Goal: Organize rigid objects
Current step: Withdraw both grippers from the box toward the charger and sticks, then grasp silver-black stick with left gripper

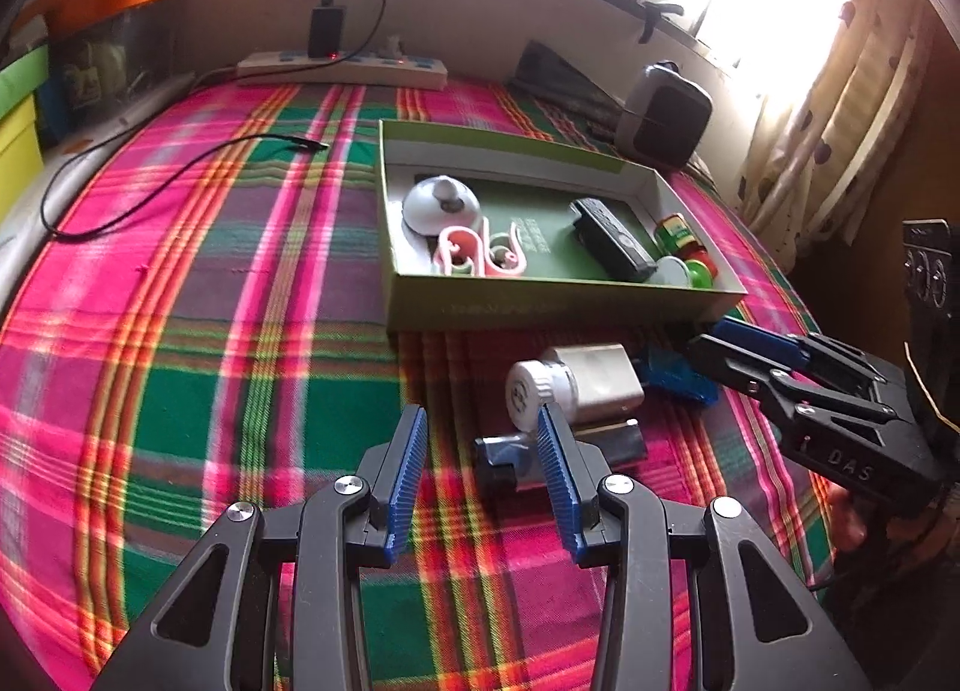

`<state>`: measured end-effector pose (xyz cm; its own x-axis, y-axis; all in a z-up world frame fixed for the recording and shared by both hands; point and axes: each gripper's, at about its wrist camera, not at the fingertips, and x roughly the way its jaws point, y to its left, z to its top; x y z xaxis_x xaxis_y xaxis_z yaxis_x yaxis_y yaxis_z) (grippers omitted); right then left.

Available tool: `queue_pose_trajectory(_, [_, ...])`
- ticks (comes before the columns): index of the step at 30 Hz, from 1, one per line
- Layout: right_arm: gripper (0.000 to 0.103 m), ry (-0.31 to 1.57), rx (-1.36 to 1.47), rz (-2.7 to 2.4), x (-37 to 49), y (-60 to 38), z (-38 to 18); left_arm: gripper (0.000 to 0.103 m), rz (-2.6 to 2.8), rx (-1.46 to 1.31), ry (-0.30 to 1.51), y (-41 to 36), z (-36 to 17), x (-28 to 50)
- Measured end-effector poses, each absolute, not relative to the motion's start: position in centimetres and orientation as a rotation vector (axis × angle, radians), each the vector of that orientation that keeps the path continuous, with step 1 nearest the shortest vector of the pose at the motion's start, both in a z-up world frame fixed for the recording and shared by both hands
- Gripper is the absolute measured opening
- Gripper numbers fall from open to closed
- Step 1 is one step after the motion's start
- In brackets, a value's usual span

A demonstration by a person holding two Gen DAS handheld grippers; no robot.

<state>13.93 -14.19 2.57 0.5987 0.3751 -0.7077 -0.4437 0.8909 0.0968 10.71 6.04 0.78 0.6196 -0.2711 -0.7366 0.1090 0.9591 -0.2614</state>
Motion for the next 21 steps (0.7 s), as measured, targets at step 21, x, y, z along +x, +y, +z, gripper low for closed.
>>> queue_pose_trajectory(21, [0.037,0.820,-0.065,0.449,13.1,-15.0,1.8,0.037,-0.339,-0.146,0.906,2.5,0.4,7.9])
